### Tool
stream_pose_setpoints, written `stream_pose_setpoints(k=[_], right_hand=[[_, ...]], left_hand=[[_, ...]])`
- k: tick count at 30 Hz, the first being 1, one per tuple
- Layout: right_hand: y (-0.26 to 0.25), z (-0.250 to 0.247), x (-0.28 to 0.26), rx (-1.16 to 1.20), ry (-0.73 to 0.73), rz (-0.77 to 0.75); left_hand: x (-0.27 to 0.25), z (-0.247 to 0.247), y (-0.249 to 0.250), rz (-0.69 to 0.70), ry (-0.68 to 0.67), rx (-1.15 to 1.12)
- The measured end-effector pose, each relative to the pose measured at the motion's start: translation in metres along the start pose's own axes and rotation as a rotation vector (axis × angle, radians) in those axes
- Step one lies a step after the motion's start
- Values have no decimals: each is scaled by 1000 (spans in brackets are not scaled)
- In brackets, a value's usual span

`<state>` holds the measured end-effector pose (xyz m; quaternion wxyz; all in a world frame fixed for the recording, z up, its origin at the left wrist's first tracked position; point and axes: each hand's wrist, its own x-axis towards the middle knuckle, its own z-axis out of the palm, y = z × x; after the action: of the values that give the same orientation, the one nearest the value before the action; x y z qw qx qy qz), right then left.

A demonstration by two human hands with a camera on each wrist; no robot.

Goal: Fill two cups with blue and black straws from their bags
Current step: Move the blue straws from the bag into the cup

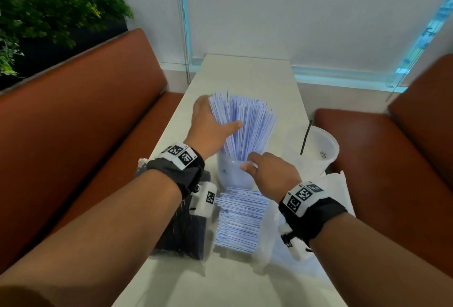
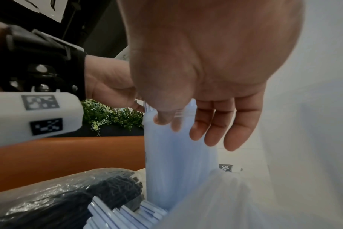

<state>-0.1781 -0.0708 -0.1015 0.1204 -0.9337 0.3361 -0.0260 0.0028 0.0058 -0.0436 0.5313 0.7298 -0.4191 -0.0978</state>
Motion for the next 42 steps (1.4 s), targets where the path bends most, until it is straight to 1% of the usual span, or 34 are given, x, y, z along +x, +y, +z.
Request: stream_pose_setpoints(k=[2, 4, 5, 8, 9, 10, 12, 13, 14, 15, 17, 18, 19, 20, 23, 24, 26, 27, 29, 31, 32, 33, 34, 35, 36, 37, 38, 39, 40, 41, 42], right_hand=[[0, 0, 0, -9, -6, 8], [-1, 0, 1, 5, -10, 15], [-1, 0, 0, 10, -9, 16], [-1, 0, -1, 6, -8, 7], [-1, 0, -1, 6, -9, 6], [-1, 1, -1, 6, -10, 6], [0, 2, 1, 4, -10, 6], [1, 3, 2, 4, -6, 6], [2, 5, 3, 3, -1, 4], [3, 6, 4, 3, 5, 2], [5, 9, 5, 2, 20, -2], [5, 11, 5, -2, 25, -3], [5, 12, 6, -5, 27, -3], [5, 13, 7, -2, 30, -1], [7, 14, 8, 25, 39, -2], [7, 15, 8, 20, 42, -14], [7, 14, 7, -6, 31, -19], [5, 13, 6, -3, 24, -5], [2, 11, 3, 32, 25, 22], [-1, 11, -5, 92, 72, 3], [-3, 11, -11, 132, 133, -19], [-4, 11, -17, 166, 227, -32], [-3, 11, -23, 183, 326, -21], [0, 12, -27, 170, 397, 20], [4, 13, -31, 126, 402, 93], [10, 17, -34, 68, 317, 191], [17, 20, -37, 12, 180, 290], [23, 23, -39, -29, 49, 366], [28, 26, -40, -54, -45, 413], [31, 28, -40, -68, -98, 431], [32, 31, -40, -74, -121, 424]], left_hand=[[7, -7, 6, 73, 54, -8], [14, -10, 15, 186, 66, 83], [17, -9, 17, 242, 27, 186], [17, 1, 14, 357, -221, 653], [17, 4, 11, 381, -271, 724], [17, 4, 11, 400, -278, 723], [23, 1, 16, 437, -193, 632], [27, 0, 19, 462, -144, 614], [31, 2, 22, 479, -132, 645], [33, 4, 24, 487, -174, 712], [34, 13, 22, 457, -341, 889], [33, 15, 20, 434, -396, 933], [34, 15, 18, 422, -408, 935], [36, 13, 17, 428, -385, 911], [37, 10, 14, 477, -234, 849], [36, 11, 13, 478, -244, 880], [32, 12, 7, 443, -347, 957], [32, 10, 6, 421, -377, 954], [31, 2, 15, 401, -353, 845], [27, -8, 29, 413, -258, 718], [24, -14, 35, 429, -195, 658], [18, -19, 39, 455, -127, 586], [11, -25, 43, 492, -57, 508], [1, -30, 45, 536, 6, 439], [-11, -34, 47, 574, 49, 387], [-24, -35, 47, 598, 64, 344], [-38, -34, 46, 604, 49, 311], [-52, -31, 43, 589, 3, 299], [-65, -25, 39, 554, -76, 323], [-75, -17, 34, 499, -191, 387], [-84, -8, 26, 432, -332, 473]])
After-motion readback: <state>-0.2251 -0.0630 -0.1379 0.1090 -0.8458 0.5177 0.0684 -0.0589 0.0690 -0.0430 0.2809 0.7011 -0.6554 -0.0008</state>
